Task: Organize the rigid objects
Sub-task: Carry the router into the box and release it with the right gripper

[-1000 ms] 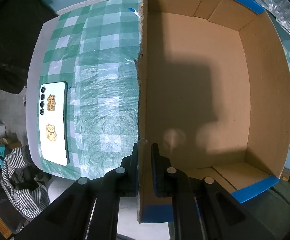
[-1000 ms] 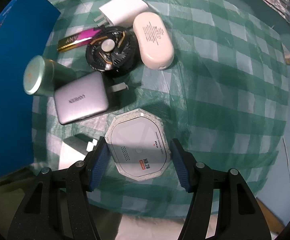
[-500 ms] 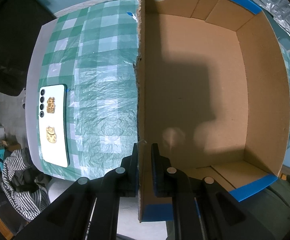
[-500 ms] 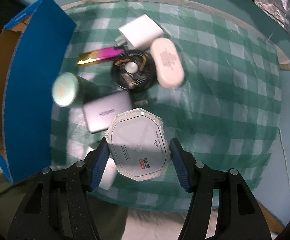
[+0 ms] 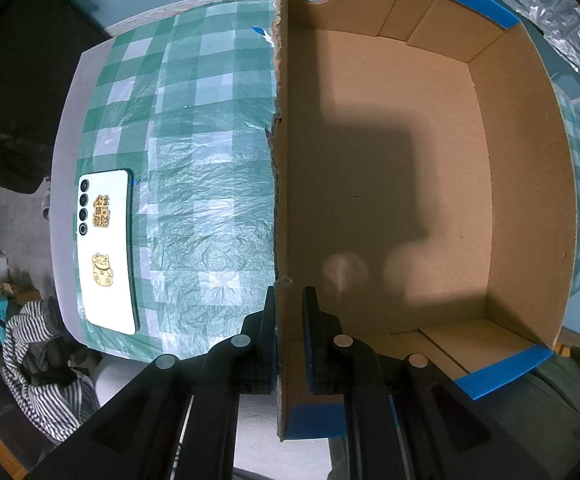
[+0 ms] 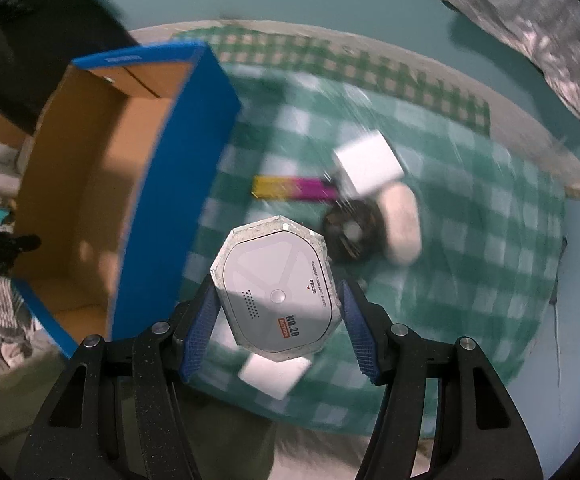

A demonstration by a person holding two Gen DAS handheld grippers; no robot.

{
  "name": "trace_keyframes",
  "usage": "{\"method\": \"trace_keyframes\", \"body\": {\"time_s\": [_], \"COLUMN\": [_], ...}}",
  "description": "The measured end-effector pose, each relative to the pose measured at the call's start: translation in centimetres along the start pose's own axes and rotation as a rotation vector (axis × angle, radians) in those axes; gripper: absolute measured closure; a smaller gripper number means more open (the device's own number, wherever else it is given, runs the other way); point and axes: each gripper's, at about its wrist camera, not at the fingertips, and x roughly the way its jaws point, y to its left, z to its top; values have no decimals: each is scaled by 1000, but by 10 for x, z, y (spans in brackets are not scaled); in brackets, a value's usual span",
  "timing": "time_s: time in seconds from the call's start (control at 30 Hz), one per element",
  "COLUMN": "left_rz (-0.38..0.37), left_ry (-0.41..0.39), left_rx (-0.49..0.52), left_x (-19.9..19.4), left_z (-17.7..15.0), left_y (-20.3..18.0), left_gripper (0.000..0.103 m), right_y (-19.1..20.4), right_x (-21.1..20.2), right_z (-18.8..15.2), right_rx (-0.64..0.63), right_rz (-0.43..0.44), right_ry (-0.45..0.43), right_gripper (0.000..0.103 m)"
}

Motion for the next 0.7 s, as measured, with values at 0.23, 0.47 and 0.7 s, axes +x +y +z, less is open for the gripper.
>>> {"method": "trace_keyframes", "body": {"time_s": [0.23,0.47,0.7], "left_rz": [-1,-1,-1], "left_ry": [-1,0,0], "left_rx": [-1,-2,-2], "left_x": [0,0,0], "left_z": [0,0,-1], "left_y": [1,1,1], "left_gripper": [93,93,93], "right_y": [39,76,104], "right_x": [-5,-1,15], "right_z": [35,66,91], "right_rx": [-103,-196,-253], "right_rz": [0,4,-8], "right_ry": [-12,-10,9], "right_gripper": [42,42,42]}}
